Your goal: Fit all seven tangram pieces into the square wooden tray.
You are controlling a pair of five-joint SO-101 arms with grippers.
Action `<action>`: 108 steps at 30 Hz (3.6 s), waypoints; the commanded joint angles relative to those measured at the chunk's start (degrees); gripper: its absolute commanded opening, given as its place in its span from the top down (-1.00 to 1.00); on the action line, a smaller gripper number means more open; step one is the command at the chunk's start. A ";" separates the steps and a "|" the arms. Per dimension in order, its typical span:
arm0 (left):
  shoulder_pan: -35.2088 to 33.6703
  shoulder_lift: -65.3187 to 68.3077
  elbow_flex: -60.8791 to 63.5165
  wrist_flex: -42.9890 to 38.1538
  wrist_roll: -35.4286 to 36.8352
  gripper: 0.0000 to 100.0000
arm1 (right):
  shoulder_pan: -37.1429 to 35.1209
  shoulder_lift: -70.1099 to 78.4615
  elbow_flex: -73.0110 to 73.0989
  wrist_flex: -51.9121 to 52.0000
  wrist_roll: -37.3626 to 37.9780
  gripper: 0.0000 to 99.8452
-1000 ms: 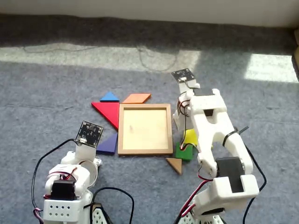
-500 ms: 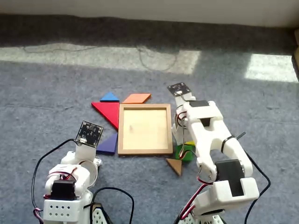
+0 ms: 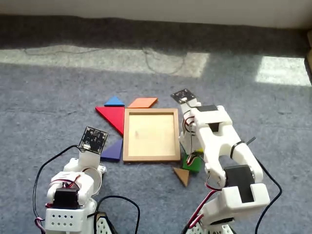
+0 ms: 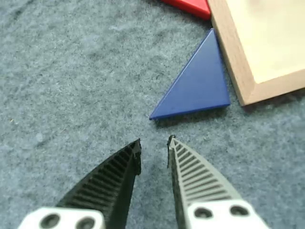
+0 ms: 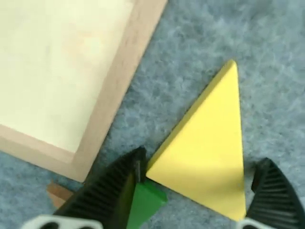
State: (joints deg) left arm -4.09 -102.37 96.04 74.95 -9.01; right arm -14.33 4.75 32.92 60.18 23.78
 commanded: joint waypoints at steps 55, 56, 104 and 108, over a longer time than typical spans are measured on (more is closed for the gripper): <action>-0.57 -0.92 1.10 0.26 -0.18 0.76 | -21.85 -21.05 -7.69 -2.51 -42.29 0.52; -0.57 -0.92 1.10 0.26 -0.18 0.76 | -21.85 -21.05 -7.69 -3.65 -42.81 0.52; -0.57 -0.92 1.10 0.26 -0.18 0.76 | -21.14 1.98 -23.52 6.73 -41.32 0.40; -0.57 -0.92 1.10 0.26 -0.18 0.76 | -19.65 -2.77 -24.40 8.13 -37.98 0.65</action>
State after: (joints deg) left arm -4.09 -102.37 96.04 74.95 -9.01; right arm -35.08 8.26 11.74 67.47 -16.92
